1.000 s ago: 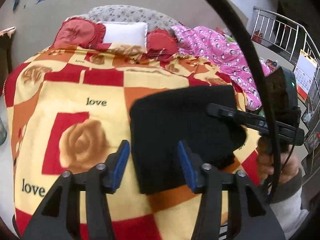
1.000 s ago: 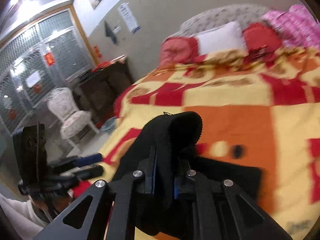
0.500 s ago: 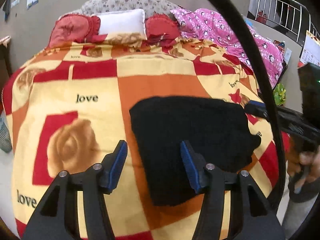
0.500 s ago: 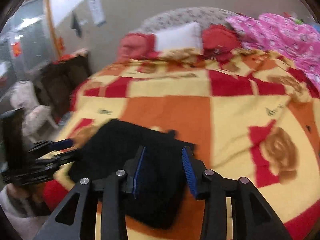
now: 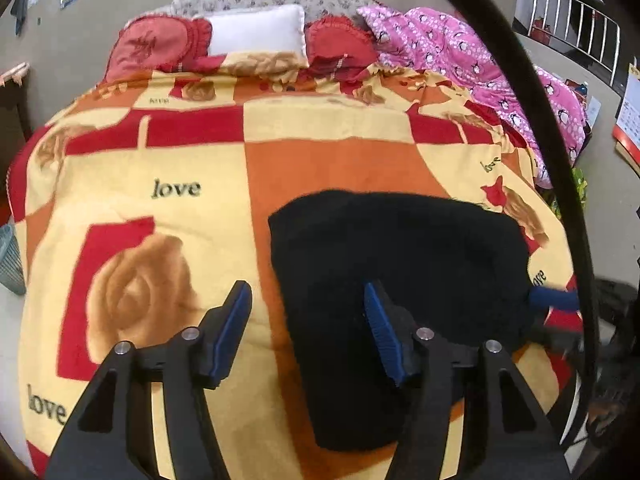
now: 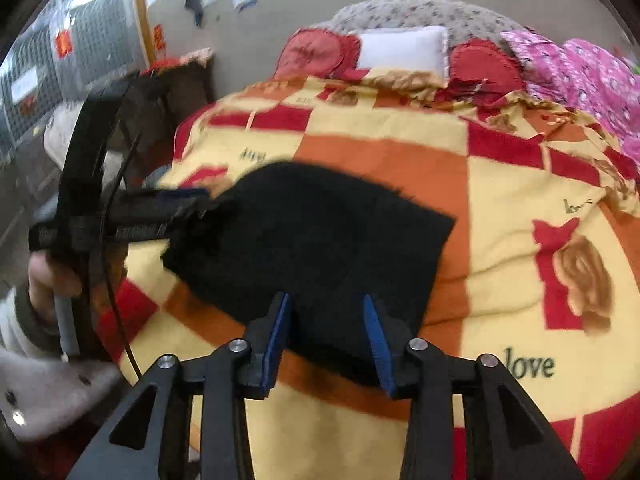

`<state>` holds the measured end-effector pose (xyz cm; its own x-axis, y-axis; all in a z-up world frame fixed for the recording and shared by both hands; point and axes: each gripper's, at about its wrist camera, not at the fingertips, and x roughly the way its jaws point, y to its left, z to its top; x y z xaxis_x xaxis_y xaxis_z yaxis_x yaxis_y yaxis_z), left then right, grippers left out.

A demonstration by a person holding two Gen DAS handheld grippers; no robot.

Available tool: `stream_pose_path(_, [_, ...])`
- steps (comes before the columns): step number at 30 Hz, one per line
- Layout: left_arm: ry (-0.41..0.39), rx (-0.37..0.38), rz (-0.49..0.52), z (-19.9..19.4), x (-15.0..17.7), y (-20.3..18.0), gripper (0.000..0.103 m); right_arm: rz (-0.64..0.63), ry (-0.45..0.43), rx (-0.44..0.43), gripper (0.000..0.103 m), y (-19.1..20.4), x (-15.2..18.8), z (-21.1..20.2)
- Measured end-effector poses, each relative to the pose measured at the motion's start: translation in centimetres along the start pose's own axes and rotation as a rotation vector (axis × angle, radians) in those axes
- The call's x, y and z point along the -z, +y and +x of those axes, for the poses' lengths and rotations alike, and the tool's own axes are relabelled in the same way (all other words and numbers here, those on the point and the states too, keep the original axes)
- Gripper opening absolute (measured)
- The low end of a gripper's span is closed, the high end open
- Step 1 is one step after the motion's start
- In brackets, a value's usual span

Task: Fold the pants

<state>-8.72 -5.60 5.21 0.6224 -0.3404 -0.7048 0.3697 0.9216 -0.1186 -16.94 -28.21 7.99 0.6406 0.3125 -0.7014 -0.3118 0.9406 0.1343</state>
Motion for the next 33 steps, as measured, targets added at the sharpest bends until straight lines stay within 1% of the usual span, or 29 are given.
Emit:
stream_pose_path(2, [-0.024, -0.014, 0.009, -0.5, -0.5, -0.1, 0.058, 0.011, -0.027, 0.02, 0.041, -0.4, -1.1, -0.3])
stream_pose_path(4, [-0.034, -0.031, 0.0, -0.3, -1.2, 0.2, 0.061, 0.011, -0.038, 0.024, 0.041, -0.6, -2.3, 0.2])
stream_pose_path(7, [0.001, -0.037, -0.032, 1.6, -2.4, 0.9, 0.061, 0.0, -0.02, 0.032, 0.041, -0.6, -3.6, 2.2])
stream_pose_path(9, [0.027, -0.038, -0.06, 3.1, -2.9, 1.4, 0.062, -0.004, 0.003, 0.044, 0.041, -0.7, -3.9, 3.7])
stream_pose_path(12, [0.038, -0.047, -0.061, 4.3, -3.2, 1.3, 0.062, 0.036, 0.04, 0.067, 0.041, -2.2, -3.8, 6.2])
stream_pose_path(14, [0.047, -0.058, -0.063, 5.1, -3.2, 1.2, 0.064, 0.064, 0.021, 0.038, 0.041, -3.1, -3.8, 6.9])
stream_pose_path(16, [0.042, -0.065, -0.068, 5.3, -3.1, 1.2, 0.066, 0.067, 0.019, 0.036, 0.041, -3.4, -3.9, 7.2])
stream_pose_path(20, [0.032, -0.07, -0.07, 4.6, -3.0, 1.1, 0.066, 0.028, 0.045, 0.072, 0.043, -2.6, -4.1, 6.7])
stream_pose_path(22, [0.027, -0.07, -0.075, 4.0, -2.9, 1.1, 0.066, 0.019, 0.047, 0.106, 0.059, -2.0, -4.1, 5.8])
stream_pose_path(28, [0.0, -0.059, -0.061, 1.0, -2.1, 0.5, 0.066, -0.04, 0.02, 0.11, 0.062, 0.3, -2.8, 2.8])
stream_pose_path(29, [-0.002, -0.057, -0.062, 0.8, -2.0, 0.4, 0.066, -0.04, 0.02, 0.121, 0.062, 0.4, -2.6, 2.5])
stream_pose_path(31, [0.0, -0.05, -0.064, 0.4, -1.6, 0.2, 0.066, -0.026, 0.013, 0.138, 0.066, 0.3, -2.1, 2.0])
stream_pose_path(33, [0.012, -0.047, -0.063, 0.4, -1.1, 0.0, 0.066, -0.003, 0.01, 0.135, 0.068, 0.0, -1.6, 1.8])
